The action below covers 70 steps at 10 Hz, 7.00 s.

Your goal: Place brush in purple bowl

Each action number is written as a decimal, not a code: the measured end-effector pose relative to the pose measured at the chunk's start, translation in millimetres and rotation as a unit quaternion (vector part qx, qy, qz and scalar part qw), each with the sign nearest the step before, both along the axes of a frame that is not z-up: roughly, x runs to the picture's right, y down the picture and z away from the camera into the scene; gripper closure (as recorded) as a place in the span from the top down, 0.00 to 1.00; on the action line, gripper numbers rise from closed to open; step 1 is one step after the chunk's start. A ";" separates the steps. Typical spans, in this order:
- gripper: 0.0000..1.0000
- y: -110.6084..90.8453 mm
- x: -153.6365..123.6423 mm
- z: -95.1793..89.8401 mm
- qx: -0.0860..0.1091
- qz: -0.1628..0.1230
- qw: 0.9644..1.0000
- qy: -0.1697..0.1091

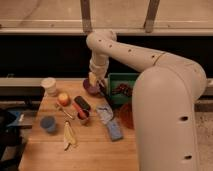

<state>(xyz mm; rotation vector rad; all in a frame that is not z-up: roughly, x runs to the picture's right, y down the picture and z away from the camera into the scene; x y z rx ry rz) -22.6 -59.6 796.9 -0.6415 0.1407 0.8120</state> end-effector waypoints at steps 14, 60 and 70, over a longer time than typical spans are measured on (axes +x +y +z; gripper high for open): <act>0.00 -33.4 21.2 13.9 -0.038 0.033 0.987 -0.151; 0.38 -1.0 -5.0 108.9 -0.009 -0.090 0.994 -0.067; 0.80 -1.2 -6.0 109.0 -0.008 -0.091 0.994 -0.067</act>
